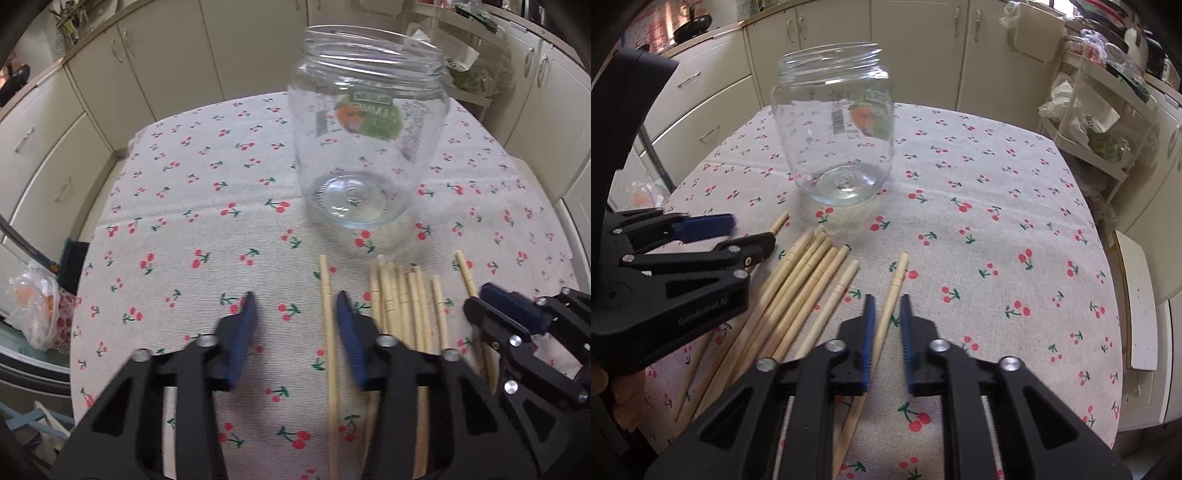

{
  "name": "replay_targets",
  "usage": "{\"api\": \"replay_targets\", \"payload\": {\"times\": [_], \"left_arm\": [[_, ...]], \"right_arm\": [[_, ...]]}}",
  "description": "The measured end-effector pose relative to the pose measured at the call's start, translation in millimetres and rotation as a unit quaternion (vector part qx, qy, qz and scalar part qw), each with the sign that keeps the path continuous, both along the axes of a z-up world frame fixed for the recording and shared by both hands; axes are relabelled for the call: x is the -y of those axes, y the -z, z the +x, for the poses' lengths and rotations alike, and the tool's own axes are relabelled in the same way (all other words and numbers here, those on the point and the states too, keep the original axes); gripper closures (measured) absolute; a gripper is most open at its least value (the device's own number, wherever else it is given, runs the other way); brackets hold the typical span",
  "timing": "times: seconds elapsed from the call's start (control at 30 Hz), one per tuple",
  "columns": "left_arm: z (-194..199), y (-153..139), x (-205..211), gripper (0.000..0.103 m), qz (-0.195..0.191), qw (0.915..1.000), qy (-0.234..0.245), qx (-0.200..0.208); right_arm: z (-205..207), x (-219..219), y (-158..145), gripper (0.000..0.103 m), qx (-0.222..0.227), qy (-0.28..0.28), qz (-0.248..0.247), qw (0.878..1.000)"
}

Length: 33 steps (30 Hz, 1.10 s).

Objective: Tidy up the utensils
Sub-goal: 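Close the right gripper on one wooden stick while the left gripper grasps another, then lift the sticks over the jar and open the left gripper while the right holds its stick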

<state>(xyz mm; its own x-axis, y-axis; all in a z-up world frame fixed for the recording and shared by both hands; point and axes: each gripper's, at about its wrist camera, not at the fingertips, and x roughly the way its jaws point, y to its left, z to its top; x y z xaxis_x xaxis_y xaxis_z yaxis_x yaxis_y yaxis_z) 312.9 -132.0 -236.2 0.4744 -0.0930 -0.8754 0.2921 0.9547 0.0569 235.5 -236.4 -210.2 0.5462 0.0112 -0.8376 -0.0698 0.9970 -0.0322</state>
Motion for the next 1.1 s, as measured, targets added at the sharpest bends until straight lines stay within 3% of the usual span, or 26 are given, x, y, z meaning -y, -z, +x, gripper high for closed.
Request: {"api": "replay_targets", "payload": {"times": [0.07,0.23,0.37,0.5,0.73,1.1], "left_arm": [[-2,0,5,0.097,-0.005,0.9998,0.016,-0.006],[-2,-6,-7,0.098,-0.048,0.9981,0.022,-0.030],[-12,-30,-25,0.098,-0.090,0.9958,0.017,-0.006],[-19,-66,-42,0.098,-0.136,0.9899,0.013,0.038],[-4,-139,-55,0.098,-0.221,0.9651,0.010,0.141],[51,-198,-27,0.098,-0.296,0.9269,-0.003,0.231]], "right_arm": [[0,-2,0,0.097,0.000,-0.005,-0.005,1.000],[-4,14,-8,0.097,0.004,0.022,0.080,0.997],[-15,26,-26,0.097,0.040,0.046,0.139,0.988],[-23,33,-51,0.097,0.088,0.060,0.165,0.980],[-26,40,-97,0.097,0.179,0.071,0.193,0.962],[8,51,-147,0.097,0.282,0.092,0.238,0.925]]}}
